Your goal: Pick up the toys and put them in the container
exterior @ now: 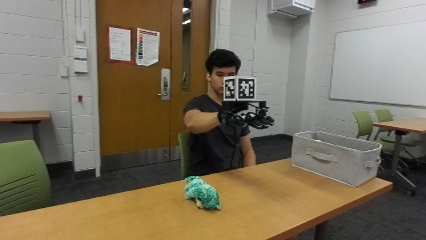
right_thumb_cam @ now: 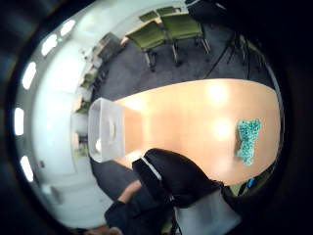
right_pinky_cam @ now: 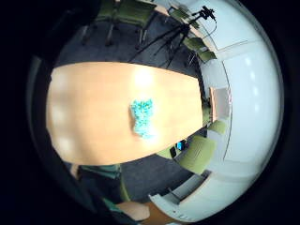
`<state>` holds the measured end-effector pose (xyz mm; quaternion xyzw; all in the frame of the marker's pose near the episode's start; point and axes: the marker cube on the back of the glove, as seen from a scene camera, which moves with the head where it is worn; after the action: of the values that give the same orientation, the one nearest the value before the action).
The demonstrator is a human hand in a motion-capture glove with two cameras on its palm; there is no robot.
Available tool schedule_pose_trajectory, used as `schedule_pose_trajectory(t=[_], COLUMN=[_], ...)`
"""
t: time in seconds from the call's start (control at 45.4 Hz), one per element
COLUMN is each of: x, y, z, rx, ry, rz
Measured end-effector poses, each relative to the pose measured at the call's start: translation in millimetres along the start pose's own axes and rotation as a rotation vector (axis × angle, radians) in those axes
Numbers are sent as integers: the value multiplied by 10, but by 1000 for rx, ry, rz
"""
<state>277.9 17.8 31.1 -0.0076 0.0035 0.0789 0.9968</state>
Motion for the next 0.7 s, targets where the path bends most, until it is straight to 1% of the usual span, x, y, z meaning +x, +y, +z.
schedule_pose_trajectory(t=[0.22,0.308,0.419,0.551,0.705], x=[698,892,1069,1260,1371], y=[155,225,296,341,427], z=[537,786,1081,1392,1690], rx=[-36,-83,-101,-157,-181], ry=[-9,-35,-29,-23,-8], rz=[74,106,159,163,210])
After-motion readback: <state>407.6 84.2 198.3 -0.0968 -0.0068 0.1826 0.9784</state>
